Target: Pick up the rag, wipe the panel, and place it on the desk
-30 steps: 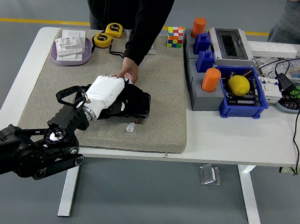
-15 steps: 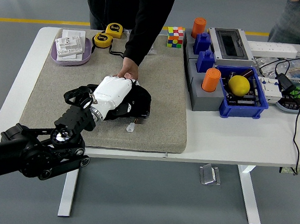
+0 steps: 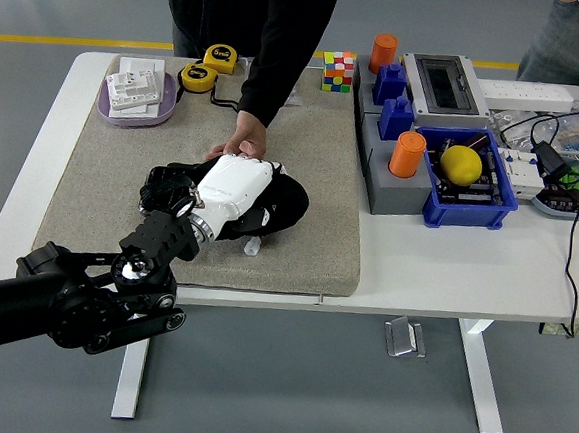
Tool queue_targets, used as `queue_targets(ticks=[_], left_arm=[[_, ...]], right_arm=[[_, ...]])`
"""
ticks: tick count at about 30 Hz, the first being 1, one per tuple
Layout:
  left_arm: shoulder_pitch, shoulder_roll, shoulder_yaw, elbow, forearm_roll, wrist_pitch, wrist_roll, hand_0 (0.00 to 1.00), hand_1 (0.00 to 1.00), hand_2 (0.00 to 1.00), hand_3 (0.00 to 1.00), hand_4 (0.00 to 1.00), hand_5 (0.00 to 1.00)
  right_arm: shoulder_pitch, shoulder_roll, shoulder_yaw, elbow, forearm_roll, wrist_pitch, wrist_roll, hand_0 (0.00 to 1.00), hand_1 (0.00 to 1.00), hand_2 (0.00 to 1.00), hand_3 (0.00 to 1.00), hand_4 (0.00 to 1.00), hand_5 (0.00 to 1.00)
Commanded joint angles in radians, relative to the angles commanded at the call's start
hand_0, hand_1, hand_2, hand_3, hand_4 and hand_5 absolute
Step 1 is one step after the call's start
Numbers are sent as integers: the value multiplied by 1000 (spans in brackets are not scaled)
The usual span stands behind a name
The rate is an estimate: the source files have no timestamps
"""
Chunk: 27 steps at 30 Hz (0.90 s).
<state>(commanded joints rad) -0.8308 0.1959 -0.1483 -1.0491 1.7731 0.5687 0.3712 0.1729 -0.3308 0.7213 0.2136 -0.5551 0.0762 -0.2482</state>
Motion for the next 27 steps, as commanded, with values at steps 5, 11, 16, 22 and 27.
queue_targets(ticks=[5,11,16,22,27], left_arm=[[2,11,-11,1,2,-2,-1,195,127,466,440,265,2],[12,34,-25,7,7,-7,1,195,127,466,440,267,2],[17,59,-45,5,20,-12,2,195,127,466,440,267,2],[22,87,-57,14,25,-16,1,195,126,465,440,268,2],[37,106,-65,17,27,-18,-1,195,126,465,440,270,2]], right_arm=[[0,3,7,1,-2,-3,1,754,563,700,594,998,540],[-4,6,13,-1,-3,-4,2,754,563,700,594,998,541],[-6,7,16,0,-4,-5,4,754,564,700,594,998,541],[-11,12,27,0,-7,-7,6,755,564,700,594,998,541],[-17,16,34,-1,-10,-6,7,755,564,700,594,998,541]])
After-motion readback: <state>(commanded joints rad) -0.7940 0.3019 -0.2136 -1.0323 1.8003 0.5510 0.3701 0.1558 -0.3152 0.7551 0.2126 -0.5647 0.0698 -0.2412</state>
